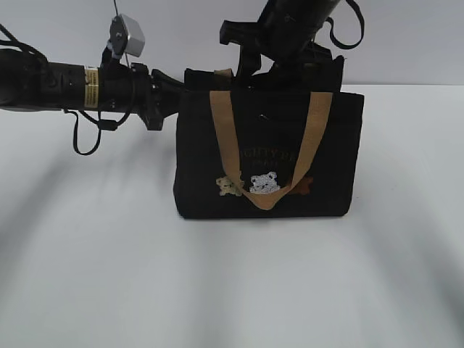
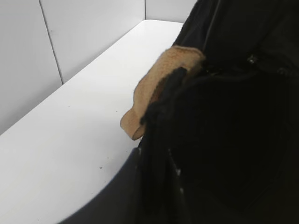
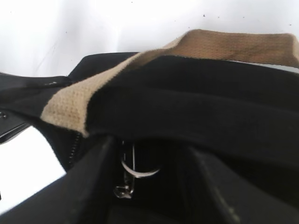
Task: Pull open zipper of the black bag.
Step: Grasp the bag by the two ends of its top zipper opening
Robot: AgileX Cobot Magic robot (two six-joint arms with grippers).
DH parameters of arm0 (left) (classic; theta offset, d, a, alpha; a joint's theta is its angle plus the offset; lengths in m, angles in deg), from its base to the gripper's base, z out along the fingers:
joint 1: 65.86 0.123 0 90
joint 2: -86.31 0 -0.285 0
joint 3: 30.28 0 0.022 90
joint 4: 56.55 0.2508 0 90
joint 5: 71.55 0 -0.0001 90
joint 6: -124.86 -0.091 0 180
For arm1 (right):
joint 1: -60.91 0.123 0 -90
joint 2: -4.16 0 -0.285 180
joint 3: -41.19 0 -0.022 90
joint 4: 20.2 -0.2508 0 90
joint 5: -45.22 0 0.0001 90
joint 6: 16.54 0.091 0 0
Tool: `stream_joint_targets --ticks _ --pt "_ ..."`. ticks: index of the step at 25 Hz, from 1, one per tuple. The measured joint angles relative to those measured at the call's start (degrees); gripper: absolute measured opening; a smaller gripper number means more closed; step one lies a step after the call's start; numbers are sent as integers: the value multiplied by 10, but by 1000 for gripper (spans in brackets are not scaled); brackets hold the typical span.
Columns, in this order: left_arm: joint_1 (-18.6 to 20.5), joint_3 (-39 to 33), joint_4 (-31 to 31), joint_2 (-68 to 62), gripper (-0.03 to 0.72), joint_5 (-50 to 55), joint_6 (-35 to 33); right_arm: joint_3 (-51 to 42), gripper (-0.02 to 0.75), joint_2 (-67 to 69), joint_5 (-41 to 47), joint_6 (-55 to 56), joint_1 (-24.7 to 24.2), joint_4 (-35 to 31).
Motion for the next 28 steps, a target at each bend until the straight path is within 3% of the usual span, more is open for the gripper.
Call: stream_joint_targets --ticks 4,15,28 --pt "0 0 0 0 93 2 0 0 226 1 -3 0 0 -6" --pt "0 0 -1 0 97 3 0 0 226 -2 2 -16 -1 -14" --pt "0 0 -1 0 98 2 0 -1 226 -39 69 -15 -2 40"
